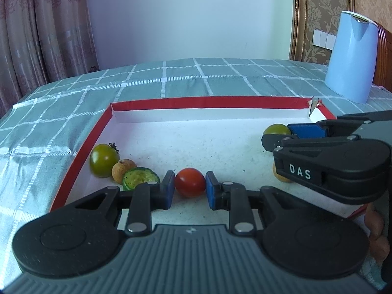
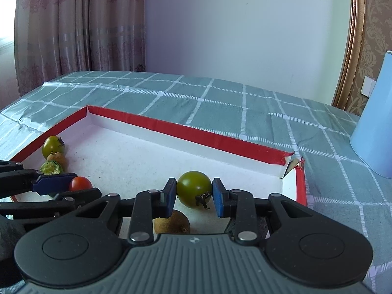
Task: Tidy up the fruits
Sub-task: 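Carry both tomatoes into the red tray and open both grippers, then withdraw both tools from the tray toward the orange and dark cylinder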
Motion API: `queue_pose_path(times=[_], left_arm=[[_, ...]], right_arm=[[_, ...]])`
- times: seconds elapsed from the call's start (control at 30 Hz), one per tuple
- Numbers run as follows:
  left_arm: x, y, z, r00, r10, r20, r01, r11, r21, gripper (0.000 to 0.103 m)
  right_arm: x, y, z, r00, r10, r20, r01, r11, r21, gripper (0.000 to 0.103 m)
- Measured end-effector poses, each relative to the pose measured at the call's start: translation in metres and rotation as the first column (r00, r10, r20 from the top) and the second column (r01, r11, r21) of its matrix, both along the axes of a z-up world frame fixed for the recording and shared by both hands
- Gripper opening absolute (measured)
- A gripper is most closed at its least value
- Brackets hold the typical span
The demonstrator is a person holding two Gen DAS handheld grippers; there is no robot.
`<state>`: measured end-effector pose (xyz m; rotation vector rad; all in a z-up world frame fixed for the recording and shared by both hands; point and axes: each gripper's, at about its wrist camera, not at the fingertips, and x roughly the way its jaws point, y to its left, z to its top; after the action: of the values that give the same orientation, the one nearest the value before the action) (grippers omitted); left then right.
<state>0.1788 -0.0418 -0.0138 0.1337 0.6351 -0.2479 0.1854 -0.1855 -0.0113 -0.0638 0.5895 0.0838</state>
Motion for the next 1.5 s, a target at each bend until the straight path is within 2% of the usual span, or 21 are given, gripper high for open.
queue_pose_path(times=[0.07, 0.2, 0.27, 0.33, 0.53, 0.7, 0.87, 0.97, 1.23, 1.33, 1.5], left_arm=[[0.000, 0.000, -0.001, 1.000, -0.001, 0.002, 0.001, 1.000, 0.002, 0.026], [-0.004, -0.001, 0.000, 1.000, -0.021, 0.013, 0.021, 1.000, -0.015, 0.049], [-0.007, -0.002, 0.001, 0.999, -0.020, 0.035, 0.021, 1.000, -0.004, 0.060], [-0.009, -0.003, 0.001, 0.999, -0.019, 0.047, 0.019, 1.000, -0.001, 0.064], [-0.009, 0.002, 0.003, 0.999, -0.016, 0.047, 0.017, 0.999, -0.032, 0.068], [-0.021, 0.007, 0.008, 0.994, 0.008, 0.113, -0.004, 0.999, -0.036, 0.088], [-0.026, 0.016, 0.010, 0.991, 0.044, 0.127, -0.036, 0.998, -0.059, 0.088], [-0.027, 0.023, 0.010, 0.992, 0.062, 0.109, -0.054, 0.995, -0.083, 0.090], [-0.031, 0.027, 0.009, 0.990, 0.080, 0.116, -0.072, 0.995, -0.068, 0.096], [-0.034, 0.031, 0.009, 0.991, 0.080, 0.110, -0.072, 0.995, -0.075, 0.096], [-0.050, 0.046, 0.010, 0.989, 0.086, 0.118, -0.075, 0.992, -0.100, 0.101]], right_arm=[[0.000, 0.000, 0.000, 1.000, -0.002, -0.001, 0.002, 1.000, 0.000, 0.031], [0.001, -0.001, -0.001, 1.000, -0.005, -0.010, 0.005, 1.000, 0.017, 0.033], [-0.001, -0.004, -0.001, 1.000, -0.015, -0.004, 0.015, 0.999, 0.035, 0.053], [-0.002, -0.005, -0.001, 1.000, -0.027, 0.009, 0.026, 0.999, 0.033, 0.064], [-0.007, -0.007, 0.001, 0.999, -0.032, 0.034, 0.030, 0.998, 0.046, 0.065], [-0.021, -0.016, 0.004, 0.996, -0.044, 0.083, 0.036, 0.995, 0.091, 0.071], [-0.037, -0.021, 0.008, 0.986, -0.048, 0.160, 0.031, 0.993, 0.113, 0.081], [-0.043, -0.022, 0.012, 0.983, -0.052, 0.178, 0.028, 0.990, 0.136, 0.081], [-0.049, -0.031, 0.010, 0.983, -0.061, 0.173, 0.025, 0.978, 0.205, 0.081], [-0.062, -0.033, 0.013, 0.981, -0.057, 0.187, 0.012, 0.972, 0.236, 0.081], [-0.094, -0.032, 0.015, 0.975, -0.025, 0.223, -0.026, 0.975, 0.222, 0.082]])
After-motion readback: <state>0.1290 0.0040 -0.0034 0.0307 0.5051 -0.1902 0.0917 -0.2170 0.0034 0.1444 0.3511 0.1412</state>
